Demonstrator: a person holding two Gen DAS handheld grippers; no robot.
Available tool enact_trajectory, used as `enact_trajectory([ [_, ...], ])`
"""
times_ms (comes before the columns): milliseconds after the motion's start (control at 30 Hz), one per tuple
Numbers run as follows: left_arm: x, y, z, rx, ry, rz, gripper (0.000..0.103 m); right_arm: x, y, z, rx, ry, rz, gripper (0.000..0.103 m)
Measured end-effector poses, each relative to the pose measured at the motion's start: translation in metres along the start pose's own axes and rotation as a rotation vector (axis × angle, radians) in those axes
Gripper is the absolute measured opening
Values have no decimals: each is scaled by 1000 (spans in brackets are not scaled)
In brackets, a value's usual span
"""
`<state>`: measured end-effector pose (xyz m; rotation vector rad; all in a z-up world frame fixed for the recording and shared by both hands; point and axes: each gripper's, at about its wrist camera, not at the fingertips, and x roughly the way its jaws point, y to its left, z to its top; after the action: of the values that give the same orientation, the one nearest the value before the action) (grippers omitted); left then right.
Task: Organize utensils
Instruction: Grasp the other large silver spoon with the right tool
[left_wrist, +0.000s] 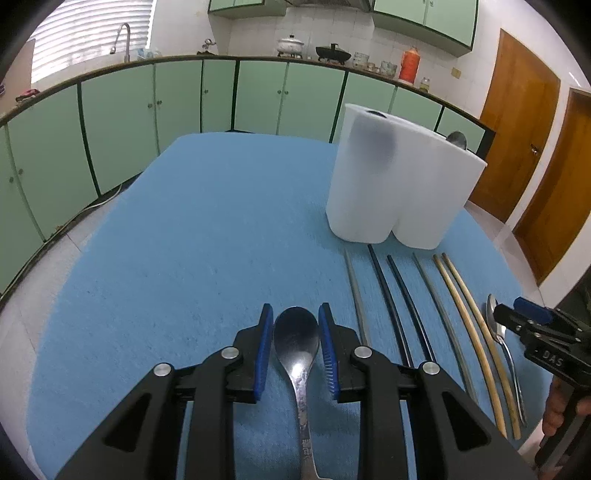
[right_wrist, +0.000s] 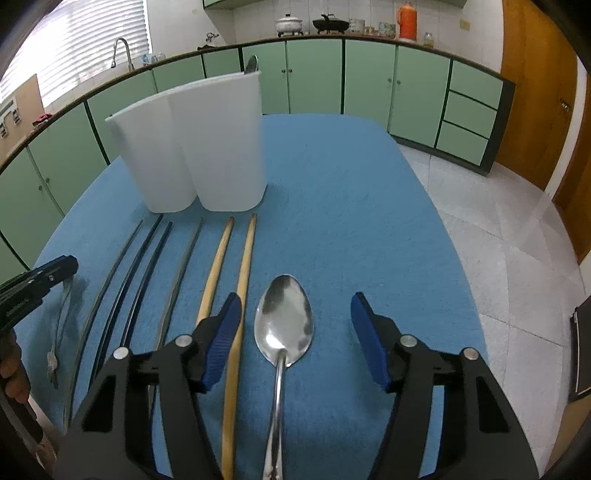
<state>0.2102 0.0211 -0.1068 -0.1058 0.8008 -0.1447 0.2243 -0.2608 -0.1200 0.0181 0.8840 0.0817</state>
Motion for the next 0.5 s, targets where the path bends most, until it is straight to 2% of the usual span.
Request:
enact_trajectory([
  [267,2,-1,3,-1,-10,3,25,13,0,0,8,46,-10,51],
  [400,2,-2,3,1,-17,4,25,15,1,2,5,49,-20,43],
  [467,2,-2,4,-1,-21,2,25,15,0,2,10,47,-18,34],
  [500,1,-2,2,-1,-25,1,25,15,0,2,9,46,-17,34],
])
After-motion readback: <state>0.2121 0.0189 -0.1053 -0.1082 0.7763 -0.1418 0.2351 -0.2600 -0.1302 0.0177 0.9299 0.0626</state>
